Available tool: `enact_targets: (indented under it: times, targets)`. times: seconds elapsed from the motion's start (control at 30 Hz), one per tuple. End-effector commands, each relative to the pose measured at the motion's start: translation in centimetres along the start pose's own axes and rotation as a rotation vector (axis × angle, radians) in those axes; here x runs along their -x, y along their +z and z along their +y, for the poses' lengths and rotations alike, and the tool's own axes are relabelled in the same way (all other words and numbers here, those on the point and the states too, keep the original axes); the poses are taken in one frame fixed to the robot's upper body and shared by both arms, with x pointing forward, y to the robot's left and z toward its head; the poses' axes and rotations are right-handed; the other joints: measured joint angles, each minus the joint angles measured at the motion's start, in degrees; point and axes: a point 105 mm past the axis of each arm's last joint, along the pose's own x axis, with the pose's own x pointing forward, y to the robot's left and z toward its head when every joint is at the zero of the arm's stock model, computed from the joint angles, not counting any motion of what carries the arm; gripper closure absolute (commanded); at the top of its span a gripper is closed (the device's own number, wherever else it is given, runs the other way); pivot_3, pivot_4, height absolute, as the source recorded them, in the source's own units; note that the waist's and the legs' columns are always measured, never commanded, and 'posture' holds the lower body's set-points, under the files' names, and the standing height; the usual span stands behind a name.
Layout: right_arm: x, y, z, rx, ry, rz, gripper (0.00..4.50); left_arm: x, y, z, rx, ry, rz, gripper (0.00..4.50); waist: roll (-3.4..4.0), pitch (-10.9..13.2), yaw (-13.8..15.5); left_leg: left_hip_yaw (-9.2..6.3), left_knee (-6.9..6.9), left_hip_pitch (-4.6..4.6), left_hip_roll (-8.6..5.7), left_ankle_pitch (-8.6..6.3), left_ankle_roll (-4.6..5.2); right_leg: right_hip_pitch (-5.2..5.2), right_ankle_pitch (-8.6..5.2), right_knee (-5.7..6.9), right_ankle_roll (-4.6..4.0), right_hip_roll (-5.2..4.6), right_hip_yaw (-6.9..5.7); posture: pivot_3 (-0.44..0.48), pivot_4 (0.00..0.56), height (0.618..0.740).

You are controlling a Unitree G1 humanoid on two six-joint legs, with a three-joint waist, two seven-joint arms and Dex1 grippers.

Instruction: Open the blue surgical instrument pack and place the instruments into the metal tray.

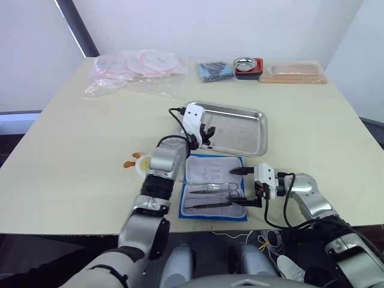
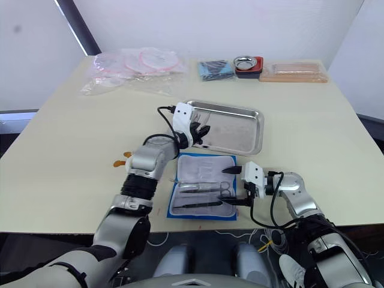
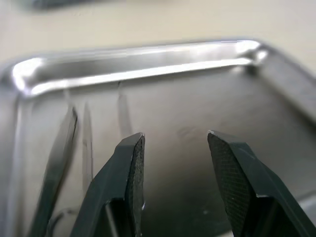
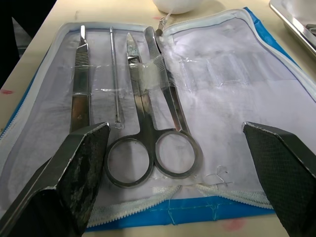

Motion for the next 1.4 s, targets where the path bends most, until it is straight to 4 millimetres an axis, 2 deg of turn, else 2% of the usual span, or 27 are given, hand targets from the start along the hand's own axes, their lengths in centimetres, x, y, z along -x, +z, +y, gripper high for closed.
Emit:
enact_targets:
  times: [0.03,0.37,0.63,0.73,0.87,0.9,0.93,1.03,1.07,1.1,1.23,1.4]
  targets:
    - [1.1,-7.6,4.3,-0.206,0.066,0.276,0.00,1.3,1.8,-0.4,-0.090,-0.113,-0.096,2.38,0.01,0.00,0.01,0.01,0.00,0.00,0.00,0.00,0.00,0.00,-0.01,0.00,-0.02,0.00,0.02,0.000,0.150,0.740]
    - [0.9,-7.6,4.3,-0.204,0.074,0.274,0.00,7.2,2.9,-0.3,-0.261,-0.389,-0.210,2.38,0.17,0.12,-0.04,0.06,-0.02,0.00,0.07,0.00,0.01,-0.03,-0.01,0.00,-0.09,-0.04,0.09,0.000,0.150,0.740]
    - [0.7,-7.7,4.5,-0.211,0.081,0.270,0.00,11.8,0.3,-0.3,-0.263,-0.557,-0.125,2.38,0.18,0.15,-0.02,0.02,-0.06,0.00,0.18,-0.01,0.02,-0.14,-0.02,0.00,-0.12,-0.08,0.13,0.000,0.150,0.740]
    - [0.6,-7.6,4.4,-0.210,0.082,0.267,0.00,13.2,-0.2,-0.5,-0.260,-0.622,-0.096,2.38,0.16,0.14,-0.04,-0.05,-0.06,0.01,0.27,-0.01,0.02,-0.17,-0.02,0.00,-0.12,-0.42,0.10,0.000,0.150,0.740]
    - [0.8,-7.6,4.3,-0.209,0.081,0.269,0.00,15.0,-1.1,-0.4,-0.343,-0.678,-0.046,2.38,0.14,0.15,-0.14,-0.09,-0.14,0.04,0.32,-0.01,0.02,-0.21,-0.03,-0.01,-0.13,-0.55,0.13,0.000,0.150,0.740]
    - [0.8,-7.7,4.4,-0.211,0.081,0.271,0.00,15.4,-1.0,-0.4,-0.349,-0.693,-0.047,2.11,0.14,0.15,-0.12,-0.10,-0.14,0.04,0.31,-0.01,0.02,-0.21,-0.04,-0.01,-0.14,-0.58,0.14,0.000,0.150,0.740]
    - [0.9,-7.7,4.4,-0.212,0.082,0.272,0.00,15.8,-1.0,-0.3,-0.361,-0.708,-0.045,2.11,0.13,0.16,-0.11,-0.11,-0.14,0.04,0.32,-0.02,0.02,-0.20,-0.04,-0.01,-0.15,-0.67,0.15,0.000,0.150,0.740]
    - [1.0,-7.8,4.6,-0.214,0.083,0.274,0.00,17.7,-0.7,-0.3,-0.387,-0.785,-0.049,0.99,0.13,0.16,-0.14,-0.10,-0.15,0.03,0.35,-0.02,0.01,-0.24,-0.04,-0.01,-0.15,-0.79,0.07,0.000,0.150,0.740]
    - [1.0,-7.8,4.6,-0.214,0.083,0.274,0.00,18.1,-0.5,-0.3,-0.386,-0.806,-0.055,0.43,0.13,0.16,-0.14,-0.08,-0.18,0.04,0.36,-0.03,0.01,-0.25,-0.04,-0.02,-0.15,-0.83,0.05,0.000,0.150,0.740]
    - [1.0,-7.8,4.6,-0.215,0.083,0.273,0.00,18.5,-0.4,-0.2,-0.391,-0.817,-0.056,0.20,0.13,0.16,-0.12,-0.07,-0.20,0.04,0.37,-0.03,0.01,-0.25,-0.05,-0.03,-0.15,-0.84,0.04,0.000,0.150,0.740]
    - [1.1,-7.9,4.6,-0.216,0.082,0.277,0.00,19.2,-0.8,0.6,-0.461,-0.830,0.004,0.20,0.12,0.16,-0.10,-0.05,-0.22,0.03,0.39,-0.03,0.00,-0.28,-0.05,-0.06,-0.16,-0.94,-0.03,0.000,0.150,0.740]
    - [1.2,-7.9,4.5,-0.214,0.079,0.277,0.00,20.0,-0.4,0.3,-0.470,-0.870,0.014,0.20,0.11,0.17,-0.09,-0.03,-0.27,0.01,0.44,-0.04,-0.01,-0.34,-0.05,-0.07,-0.16,-1.02,-0.08,0.000,0.150,0.740]
